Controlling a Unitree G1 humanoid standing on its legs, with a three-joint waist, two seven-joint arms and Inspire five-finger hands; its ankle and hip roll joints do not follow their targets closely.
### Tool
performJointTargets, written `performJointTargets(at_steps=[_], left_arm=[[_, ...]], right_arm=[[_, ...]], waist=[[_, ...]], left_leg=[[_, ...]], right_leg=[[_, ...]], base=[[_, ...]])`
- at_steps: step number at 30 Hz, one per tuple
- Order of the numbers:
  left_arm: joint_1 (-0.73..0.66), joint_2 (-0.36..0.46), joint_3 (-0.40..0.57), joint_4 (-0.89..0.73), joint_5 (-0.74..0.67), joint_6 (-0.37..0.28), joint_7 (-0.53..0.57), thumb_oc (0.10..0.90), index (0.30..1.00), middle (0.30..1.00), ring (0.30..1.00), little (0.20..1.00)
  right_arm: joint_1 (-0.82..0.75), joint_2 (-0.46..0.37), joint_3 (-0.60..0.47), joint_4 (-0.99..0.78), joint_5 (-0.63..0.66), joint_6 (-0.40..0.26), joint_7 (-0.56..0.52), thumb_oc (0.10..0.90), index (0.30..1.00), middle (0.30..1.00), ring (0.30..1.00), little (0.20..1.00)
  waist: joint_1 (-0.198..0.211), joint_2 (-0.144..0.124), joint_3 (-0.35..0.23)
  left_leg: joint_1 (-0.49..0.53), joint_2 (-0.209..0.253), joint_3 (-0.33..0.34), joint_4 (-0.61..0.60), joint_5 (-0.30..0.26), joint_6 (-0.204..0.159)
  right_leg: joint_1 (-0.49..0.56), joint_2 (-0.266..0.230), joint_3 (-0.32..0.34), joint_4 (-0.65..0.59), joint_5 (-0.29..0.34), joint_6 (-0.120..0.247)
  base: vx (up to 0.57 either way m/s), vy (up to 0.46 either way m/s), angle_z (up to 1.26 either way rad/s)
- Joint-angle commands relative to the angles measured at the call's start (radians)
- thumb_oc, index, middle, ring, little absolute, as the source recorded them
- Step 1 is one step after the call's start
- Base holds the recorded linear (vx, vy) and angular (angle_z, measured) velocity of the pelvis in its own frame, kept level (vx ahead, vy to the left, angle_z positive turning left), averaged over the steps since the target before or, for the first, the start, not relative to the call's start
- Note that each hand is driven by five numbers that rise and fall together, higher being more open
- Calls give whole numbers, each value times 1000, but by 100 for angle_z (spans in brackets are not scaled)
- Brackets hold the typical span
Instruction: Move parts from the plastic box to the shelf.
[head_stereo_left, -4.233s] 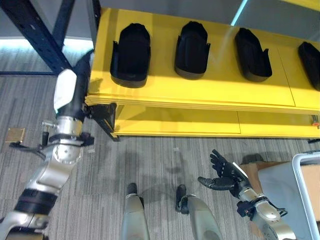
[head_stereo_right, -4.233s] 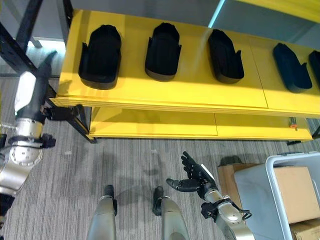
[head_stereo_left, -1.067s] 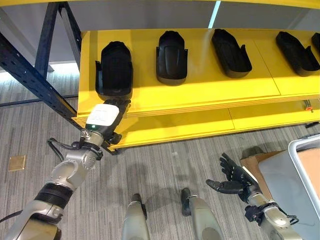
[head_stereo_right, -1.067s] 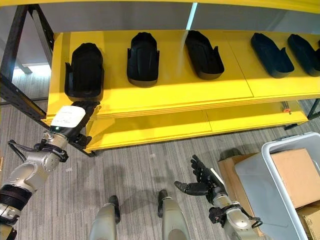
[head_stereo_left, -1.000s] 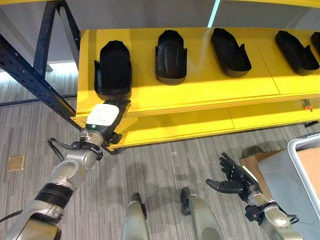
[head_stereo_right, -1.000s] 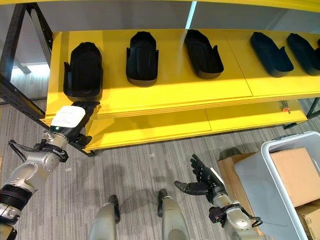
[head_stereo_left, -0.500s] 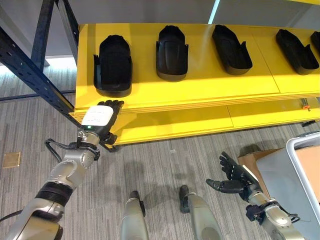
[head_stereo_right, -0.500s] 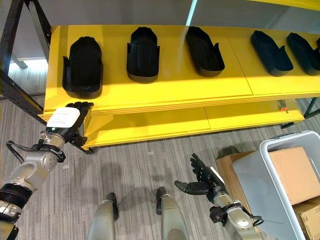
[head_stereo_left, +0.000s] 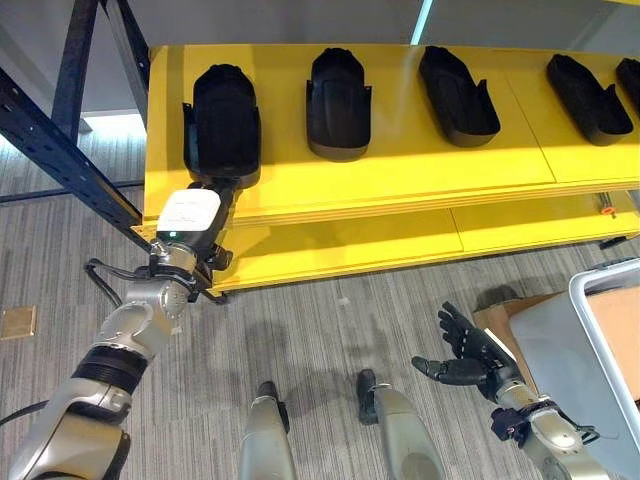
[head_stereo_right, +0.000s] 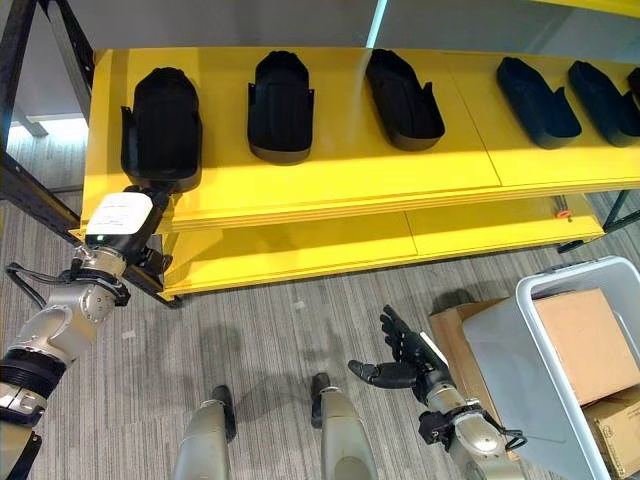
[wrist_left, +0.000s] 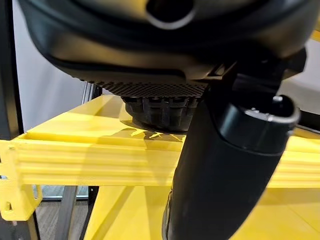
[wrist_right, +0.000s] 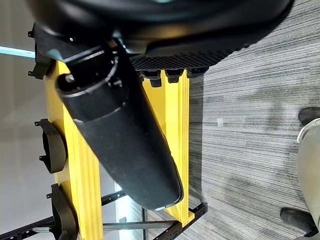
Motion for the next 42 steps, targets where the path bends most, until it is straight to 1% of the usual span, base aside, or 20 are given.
performJointTargets(at_steps=[1,13,16,21,25,31,38,41,42], left_arm=[[-138,23,-12,-2,-20,-10,94,900,1000,1000,1000,1000],[-208,-3,-50,85,-66,1,99,900,1000,1000,1000,1000],[-236,-8,-64,118,-83,5,104,900,1000,1000,1000,1000],[-270,8,-74,139,-91,8,109,900,1000,1000,1000,1000],[-304,20,-83,166,-103,7,117,900,1000,1000,1000,1000],[-326,24,-94,179,-109,6,118,900,1000,1000,1000,1000],[-327,32,-94,155,-116,1,118,900,1000,1000,1000,1000],[-286,33,-66,96,-118,-7,114,900,1000,1000,1000,1000],[-243,29,-32,48,-132,-15,111,900,1000,1000,1000,1000]], right_arm=[[10,-69,-38,-100,12,-78,9,900,1000,1000,1000,1000],[12,-84,-37,-101,17,-80,10,900,1000,1000,1000,1000],[15,-91,-36,-102,15,-80,11,900,1000,1000,1000,1000],[19,-93,-34,-102,16,-82,13,900,1000,1000,1000,1000],[23,-97,-32,-96,19,-87,17,900,1000,1000,1000,1000],[23,-98,-28,-95,21,-88,17,900,1000,1000,1000,1000],[25,-100,-25,-97,24,-88,20,900,1000,1000,1000,1000],[24,-95,-26,-96,24,-88,20,900,1000,1000,1000,1000],[25,-89,-32,-96,23,-87,18,900,1000,1000,1000,1000]], waist=[[-1,24,-85],[-13,15,-82],[-17,16,-77],[-20,16,-80],[-21,15,-78],[-24,17,-79],[-22,18,-77],[-19,17,-75],[-13,17,-69]], left_leg=[[5,72,-43,-52,41,-13],[-21,75,-44,-33,41,-14],[-25,77,-43,-18,32,-13],[-34,78,-41,-20,37,-13],[-39,81,-41,-3,27,-13],[-42,80,-38,-1,27,-13],[-44,80,-38,-1,26,-13],[-49,77,-40,-5,32,-12],[-48,77,-42,1,25,-12]], right_leg=[[57,-76,48,-84,44,86],[28,-70,52,-70,47,85],[18,-68,58,-55,41,84],[3,-67,63,-55,47,84],[-5,-65,66,-42,42,84],[-9,-65,67,-40,43,84],[-10,-65,67,-40,43,84],[-12,-67,65,-43,48,83],[-9,-66,65,-39,41,82]], base=[[0,0,0],[0,0,-1],[9,11,-6],[2,4,-4],[0,0,0],[0,0,0],[0,0,0],[0,0,0],[0,0,0]])
